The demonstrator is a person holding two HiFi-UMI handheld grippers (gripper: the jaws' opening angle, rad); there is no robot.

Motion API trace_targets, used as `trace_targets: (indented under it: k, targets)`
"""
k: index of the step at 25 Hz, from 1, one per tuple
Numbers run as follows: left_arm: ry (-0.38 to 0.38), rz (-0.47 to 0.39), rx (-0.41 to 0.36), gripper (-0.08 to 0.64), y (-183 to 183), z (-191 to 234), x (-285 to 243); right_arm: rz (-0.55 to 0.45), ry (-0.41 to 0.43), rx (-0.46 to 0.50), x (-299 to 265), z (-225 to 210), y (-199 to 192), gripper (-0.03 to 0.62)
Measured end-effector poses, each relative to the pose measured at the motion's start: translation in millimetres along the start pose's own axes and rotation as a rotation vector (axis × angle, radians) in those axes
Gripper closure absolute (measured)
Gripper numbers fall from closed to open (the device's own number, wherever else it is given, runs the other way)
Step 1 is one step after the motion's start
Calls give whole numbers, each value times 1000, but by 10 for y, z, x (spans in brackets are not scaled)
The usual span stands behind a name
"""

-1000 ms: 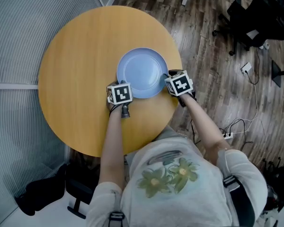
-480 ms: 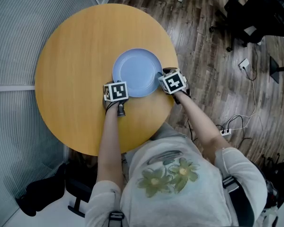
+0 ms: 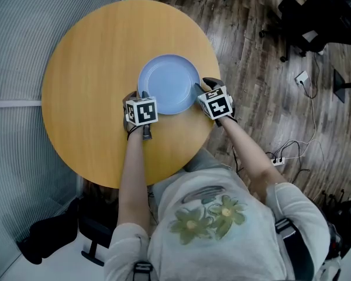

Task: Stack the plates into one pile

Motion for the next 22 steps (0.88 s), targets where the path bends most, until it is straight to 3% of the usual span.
trace_targets:
  k: [3,7,10,13,18,22]
  targets:
    - [-11,-120,22,449,81,-31,231,-85,-47,-27,191,8,35,466]
    - [-111,-220,82,469,2,-117,577,-167,22,-76,438,225,8,505]
    - [-172,-257,113,509,-160,-209,821,-233,115,-82,673,465,-75,522]
    - [-214,-281,118,528,-324,-312,1030,-260,146,-56,892,688,-165,537]
    - [-236,-292,29,529,-661,-614,1323,-271,222,-66,1231,1014,-347,545]
    - [-315,-324,67,528,-834,-807,1612,-265,242,-52,1417,1274,-466,546]
Point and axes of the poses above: the fingertips, and each gripper's own axes: x backward along the fingers, z to its left, y out of its top, the point moved 7 cm from there along x, backward along the fingers, and after that the axes turned 6 degrees about -z, right-handed, at the moved point
